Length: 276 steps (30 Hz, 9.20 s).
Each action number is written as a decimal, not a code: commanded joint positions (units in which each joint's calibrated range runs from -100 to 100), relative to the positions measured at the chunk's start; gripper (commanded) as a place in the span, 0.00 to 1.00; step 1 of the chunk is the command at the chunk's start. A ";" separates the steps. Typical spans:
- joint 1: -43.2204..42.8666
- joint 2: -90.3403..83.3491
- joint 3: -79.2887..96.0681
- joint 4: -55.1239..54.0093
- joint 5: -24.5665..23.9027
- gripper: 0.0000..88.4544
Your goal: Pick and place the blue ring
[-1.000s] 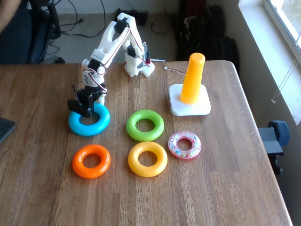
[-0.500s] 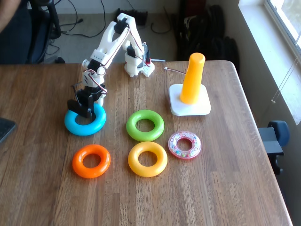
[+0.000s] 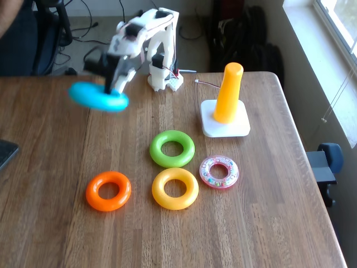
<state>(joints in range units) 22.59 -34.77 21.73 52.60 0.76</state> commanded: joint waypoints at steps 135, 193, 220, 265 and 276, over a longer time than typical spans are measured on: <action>-40.31 0.66 -44.80 33.54 -2.93 0.36; -32.26 -59.72 78.27 -21.56 2.39 0.36; -32.34 -59.72 78.09 -3.98 2.25 0.36; -26.46 -59.81 74.87 3.88 2.59 0.36; -26.39 -59.81 75.05 3.88 2.59 0.36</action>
<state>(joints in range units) -3.90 -93.76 98.58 56.41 3.30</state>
